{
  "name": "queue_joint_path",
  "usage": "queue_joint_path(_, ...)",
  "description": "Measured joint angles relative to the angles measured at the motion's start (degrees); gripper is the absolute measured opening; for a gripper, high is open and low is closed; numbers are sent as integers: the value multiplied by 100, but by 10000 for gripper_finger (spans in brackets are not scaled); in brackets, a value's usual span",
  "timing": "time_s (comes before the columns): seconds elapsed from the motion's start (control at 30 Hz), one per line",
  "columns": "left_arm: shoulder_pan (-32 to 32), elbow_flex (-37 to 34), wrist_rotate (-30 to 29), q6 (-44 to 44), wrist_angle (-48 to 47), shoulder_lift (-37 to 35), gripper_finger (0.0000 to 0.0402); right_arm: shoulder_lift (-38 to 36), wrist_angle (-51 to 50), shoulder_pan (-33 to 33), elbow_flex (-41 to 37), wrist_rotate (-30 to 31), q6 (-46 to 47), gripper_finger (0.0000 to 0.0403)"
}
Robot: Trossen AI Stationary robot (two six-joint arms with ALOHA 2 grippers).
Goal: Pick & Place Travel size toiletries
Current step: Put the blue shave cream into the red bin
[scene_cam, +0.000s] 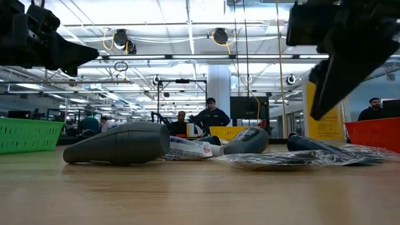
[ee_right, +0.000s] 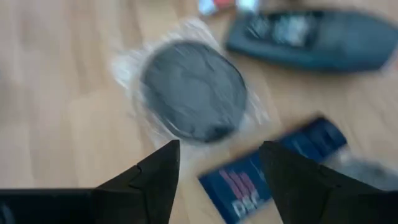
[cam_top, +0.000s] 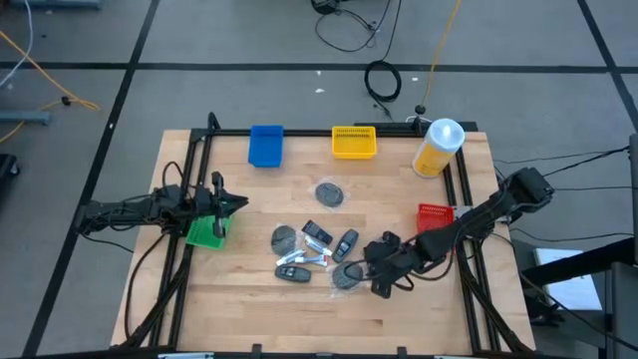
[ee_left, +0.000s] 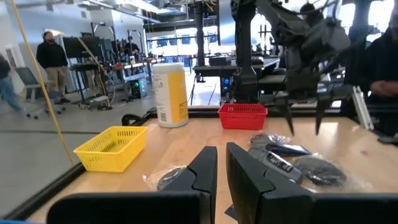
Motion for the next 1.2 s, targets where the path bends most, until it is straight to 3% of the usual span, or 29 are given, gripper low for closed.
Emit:
queue_joint_path(0.17, 1, 0, -202, -141, -5, 0, 37, 53, -198, -30, -234, 87, 268, 262)
queue_joint_path(0.33, 1, -2, -574, -145, -8, 1, 37, 53, 216, -123, -485, 633, 831, 277)
queue_joint_path(0.53, 1, -2, -777, -156, -7, 0, 37, 47, 587, -121, -632, 1245, 826, 254)
queue_joint_path(0.8, 1, -1, -802, -154, -8, -1, 37, 135, 839, -218, -772, 1206, 660, 207)
queue_joint_path(1.2, 1, -1, -852, -152, -1, 1, 37, 794, 1377, -229, -774, 919, -117, 167)
